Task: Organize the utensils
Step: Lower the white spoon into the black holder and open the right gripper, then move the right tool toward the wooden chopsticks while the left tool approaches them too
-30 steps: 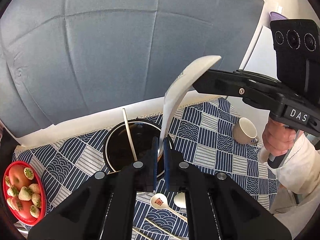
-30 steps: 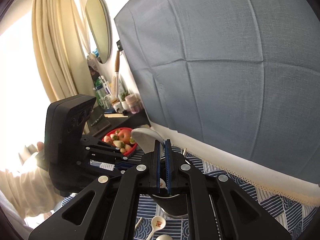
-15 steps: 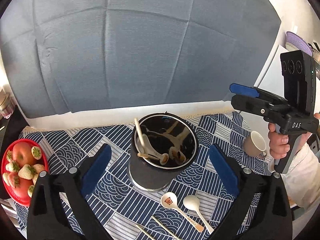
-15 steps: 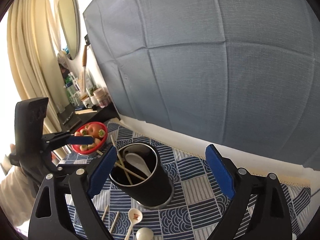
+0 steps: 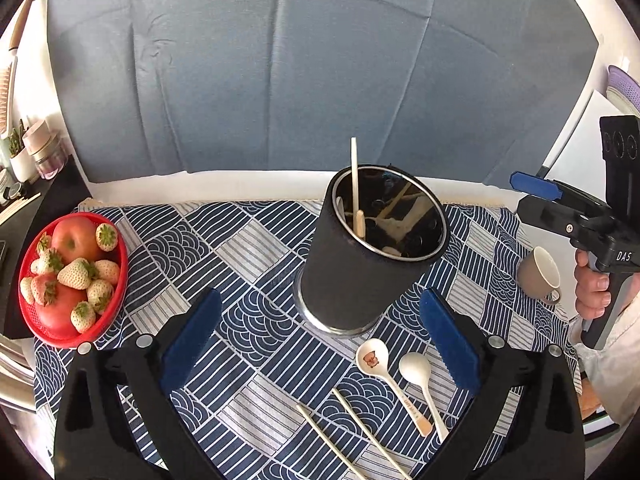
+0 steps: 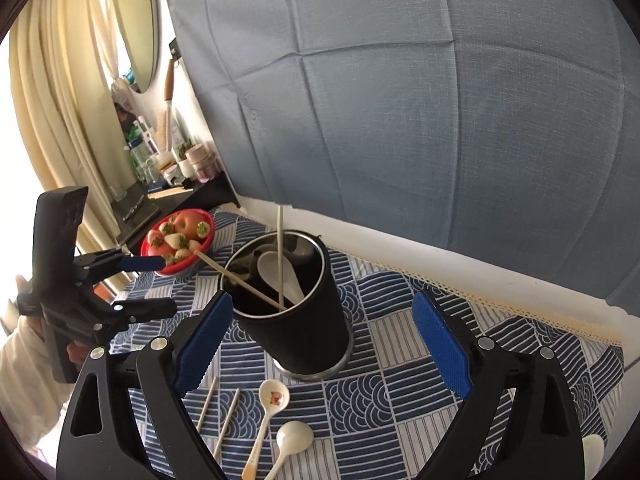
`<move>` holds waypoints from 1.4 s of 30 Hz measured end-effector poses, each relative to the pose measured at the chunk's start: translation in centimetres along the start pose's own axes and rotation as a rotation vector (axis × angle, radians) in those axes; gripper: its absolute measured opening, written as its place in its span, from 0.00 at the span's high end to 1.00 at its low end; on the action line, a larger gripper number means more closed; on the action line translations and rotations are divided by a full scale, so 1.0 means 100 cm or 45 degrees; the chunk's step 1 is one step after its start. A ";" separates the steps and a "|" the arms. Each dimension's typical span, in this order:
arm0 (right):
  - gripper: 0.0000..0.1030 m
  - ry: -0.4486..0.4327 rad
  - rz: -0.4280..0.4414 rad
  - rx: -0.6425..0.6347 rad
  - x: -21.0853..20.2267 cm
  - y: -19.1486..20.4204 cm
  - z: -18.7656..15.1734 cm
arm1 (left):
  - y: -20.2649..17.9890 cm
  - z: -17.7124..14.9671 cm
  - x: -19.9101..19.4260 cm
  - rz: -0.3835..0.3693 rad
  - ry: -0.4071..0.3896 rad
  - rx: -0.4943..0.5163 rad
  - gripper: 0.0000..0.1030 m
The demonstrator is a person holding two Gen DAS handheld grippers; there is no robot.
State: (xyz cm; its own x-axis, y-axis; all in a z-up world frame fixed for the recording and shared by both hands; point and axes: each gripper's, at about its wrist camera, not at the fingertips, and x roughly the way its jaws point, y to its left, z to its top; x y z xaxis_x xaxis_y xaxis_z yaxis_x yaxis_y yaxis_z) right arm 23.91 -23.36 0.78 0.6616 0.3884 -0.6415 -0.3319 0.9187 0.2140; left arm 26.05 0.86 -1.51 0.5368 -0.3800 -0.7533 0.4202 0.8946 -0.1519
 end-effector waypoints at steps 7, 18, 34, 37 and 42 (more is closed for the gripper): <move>0.16 0.044 0.022 -0.032 0.003 0.017 -0.016 | 0.006 -0.024 -0.003 0.035 0.043 -0.034 0.06; 0.16 0.129 0.065 -0.091 0.007 0.046 -0.046 | 0.012 -0.066 -0.009 0.095 0.104 -0.083 0.06; 0.16 0.274 0.121 -0.185 0.024 0.087 -0.094 | 0.021 -0.121 -0.012 0.160 0.190 -0.160 0.06; 0.16 0.306 0.125 -0.208 0.031 0.094 -0.103 | 0.023 -0.130 -0.011 0.164 0.206 -0.175 0.06; 0.16 0.367 0.141 -0.224 0.045 0.104 -0.117 | 0.028 -0.147 -0.008 0.176 0.240 -0.203 0.06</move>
State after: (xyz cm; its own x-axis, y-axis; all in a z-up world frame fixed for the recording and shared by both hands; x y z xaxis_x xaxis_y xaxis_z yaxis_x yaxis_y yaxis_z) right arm 15.54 -12.89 -8.51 0.4066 0.4258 -0.8083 -0.5186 0.8360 0.1795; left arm 16.01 7.15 -10.73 0.4289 -0.2148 -0.8775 0.2239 0.9663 -0.1271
